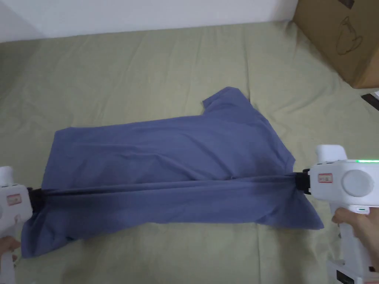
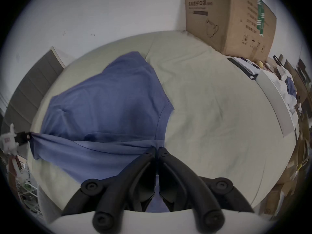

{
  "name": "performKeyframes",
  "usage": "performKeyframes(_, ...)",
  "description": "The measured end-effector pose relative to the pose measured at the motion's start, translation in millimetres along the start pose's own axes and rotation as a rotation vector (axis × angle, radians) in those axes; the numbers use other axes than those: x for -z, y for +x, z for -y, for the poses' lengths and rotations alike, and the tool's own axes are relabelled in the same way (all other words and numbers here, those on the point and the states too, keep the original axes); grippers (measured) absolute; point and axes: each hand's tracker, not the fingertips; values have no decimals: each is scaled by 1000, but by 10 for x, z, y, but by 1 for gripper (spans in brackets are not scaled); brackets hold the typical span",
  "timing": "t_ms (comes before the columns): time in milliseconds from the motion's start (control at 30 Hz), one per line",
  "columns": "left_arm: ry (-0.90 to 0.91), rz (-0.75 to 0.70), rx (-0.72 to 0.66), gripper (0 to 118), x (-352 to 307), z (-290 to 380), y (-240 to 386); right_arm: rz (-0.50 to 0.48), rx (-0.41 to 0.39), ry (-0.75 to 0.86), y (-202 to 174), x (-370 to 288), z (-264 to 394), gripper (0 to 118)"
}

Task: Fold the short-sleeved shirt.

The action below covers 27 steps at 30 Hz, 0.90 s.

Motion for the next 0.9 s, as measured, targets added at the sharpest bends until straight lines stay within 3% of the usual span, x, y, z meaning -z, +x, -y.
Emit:
performKeyframes(67, -61, -42, 6, 59, 120, -29, 17, 18, -21, -22, -16, 98, -5, 8)
performKeyframes(100, -59, -30, 3, 81, 127, -20, 2, 11, -24, -33, -3, 107, -5, 28)
performKeyframes(133, -60, -18, -5, 91, 59, 6, -13, 15, -16, -58, 19, 95, 3, 76)
performKeyframes(167, -41, 0, -27, 91, -14, 32, -34, 1, 2, -59, 48, 56, 33, 101)
performKeyframes(200, -17, 28, -39, 91, -92, 68, -72, -43, 29, -20, 84, -23, 67, 109)
performKeyframes(300, -28, 27, -57, 91, -322, 179, -198, -47, 57, 15, 127, -313, 161, 99)
performKeyframes(367, -10, 33, -54, 90, -525, 325, -258, -45, 46, 57, 130, -555, 279, 83)
performKeyframes(400, 0, 40, -51, 88, -627, 403, -308, -49, 39, 80, 111, -669, 348, 69)
performKeyframes(433, 10, 43, -59, 75, -722, 484, -326, -53, 38, 88, 88, -761, 424, 52)
performKeyframes(533, 12, 56, -81, 0, -901, 736, -381, -57, 50, 96, 14, -931, 705, 0)
performKeyframes(733, -46, 92, -80, 0, -769, 1027, -412, -73, 112, 76, -60, -972, 1106, 0)
performKeyframes(833, -29, 117, -116, 10, -632, 993, -414, -80, 152, 48, -39, -926, 1199, 0)
performKeyframes(900, -39, 112, -142, 45, -511, 890, -407, -74, 166, 37, -6, -935, 1219, 0)
